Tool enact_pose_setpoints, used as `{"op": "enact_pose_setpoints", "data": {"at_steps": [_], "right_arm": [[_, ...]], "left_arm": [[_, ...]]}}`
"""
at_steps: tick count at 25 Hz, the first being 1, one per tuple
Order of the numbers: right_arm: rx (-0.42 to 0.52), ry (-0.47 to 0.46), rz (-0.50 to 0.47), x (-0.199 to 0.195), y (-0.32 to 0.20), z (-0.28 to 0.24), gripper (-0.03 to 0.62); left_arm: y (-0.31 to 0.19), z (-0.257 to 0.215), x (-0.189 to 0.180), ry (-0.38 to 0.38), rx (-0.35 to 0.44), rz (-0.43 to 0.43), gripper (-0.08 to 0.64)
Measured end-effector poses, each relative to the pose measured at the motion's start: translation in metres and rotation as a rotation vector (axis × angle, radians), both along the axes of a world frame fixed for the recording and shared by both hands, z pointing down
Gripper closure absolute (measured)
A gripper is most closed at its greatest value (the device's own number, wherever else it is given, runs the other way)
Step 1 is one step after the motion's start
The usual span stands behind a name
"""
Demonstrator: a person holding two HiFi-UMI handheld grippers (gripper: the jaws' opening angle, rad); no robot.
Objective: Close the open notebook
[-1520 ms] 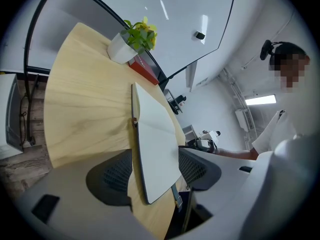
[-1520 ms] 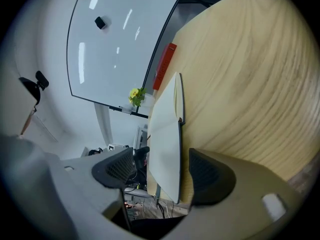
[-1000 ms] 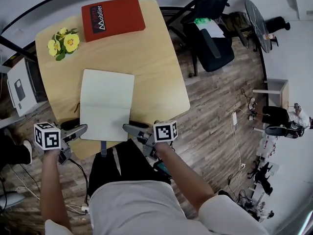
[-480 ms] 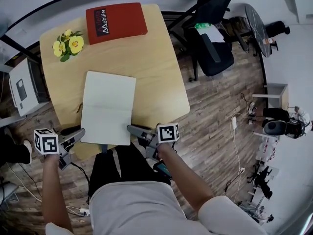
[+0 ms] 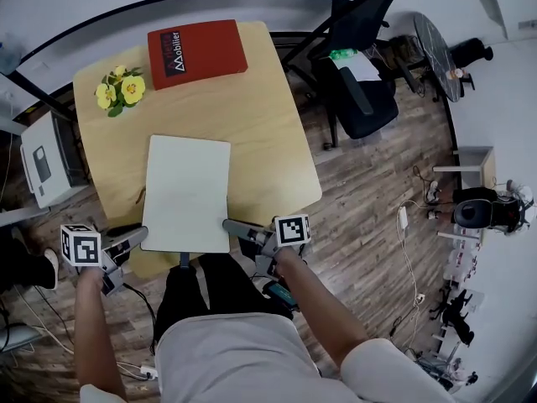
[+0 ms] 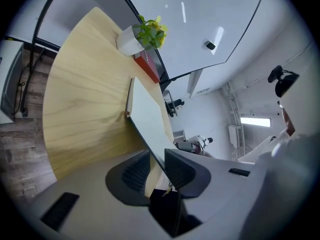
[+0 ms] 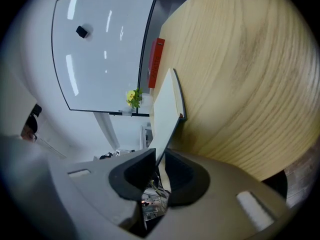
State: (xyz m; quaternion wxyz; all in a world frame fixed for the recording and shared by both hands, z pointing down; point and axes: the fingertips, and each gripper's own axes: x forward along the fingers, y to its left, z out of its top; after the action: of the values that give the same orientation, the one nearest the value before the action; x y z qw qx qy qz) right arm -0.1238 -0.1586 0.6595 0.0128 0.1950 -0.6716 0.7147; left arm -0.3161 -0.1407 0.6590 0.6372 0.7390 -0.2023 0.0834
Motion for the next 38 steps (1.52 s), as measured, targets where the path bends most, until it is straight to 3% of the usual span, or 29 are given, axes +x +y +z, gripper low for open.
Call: {"op": "enact_pose_setpoints", "data": {"at_steps": [8, 14, 18, 20, 22, 26, 29, 31, 34, 38], "right_arm": [[-0.074, -0.032, -0.006, 0.013, -0.007, -0.003, 0.531], [-0.036, -0.054, -0.060, 0.019, -0.013, -0.012, 0.513], [-0.007, -0.082, -0.006, 0.039, -0.027, -0.022, 0.511], [0.151, -0.025, -0.015, 0.053, -0.039, -0.029, 0.511], [0.425, 0.129, -0.108, 0.065, -0.045, -0.033, 0.511], [1.092, 0.469, -0.458, 0.064, -0.039, -0.041, 0.511], [1.412, 0.551, -0.659, 0.050, -0.024, -0.045, 0.511], [1.528, 0.549, -0.754, 0.043, -0.012, -0.045, 0.511], [1.603, 0.528, -0.868, 0.037, 0.003, -0.031, 0.509], [1.634, 0.514, -0.882, 0.034, 0.007, -0.021, 0.466]], "left_arm": [[0.001, -0.009, 0.011, 0.041, -0.056, -0.020, 0.459], [-0.001, -0.013, 0.018, 0.051, -0.109, -0.048, 0.454], [-0.004, -0.016, 0.021, 0.030, -0.114, -0.068, 0.456], [-0.004, -0.020, 0.024, 0.055, -0.142, -0.104, 0.456], [-0.006, -0.027, 0.029, 0.106, -0.173, -0.149, 0.456], [-0.013, -0.035, 0.032, 0.144, -0.174, -0.186, 0.456], [-0.015, -0.036, 0.032, 0.145, -0.164, -0.195, 0.456], [-0.017, -0.038, 0.033, 0.151, -0.159, -0.204, 0.456], [-0.018, -0.039, 0.033, 0.169, -0.172, -0.236, 0.456], [-0.017, -0.038, 0.038, 0.168, -0.159, -0.246, 0.456]]}}
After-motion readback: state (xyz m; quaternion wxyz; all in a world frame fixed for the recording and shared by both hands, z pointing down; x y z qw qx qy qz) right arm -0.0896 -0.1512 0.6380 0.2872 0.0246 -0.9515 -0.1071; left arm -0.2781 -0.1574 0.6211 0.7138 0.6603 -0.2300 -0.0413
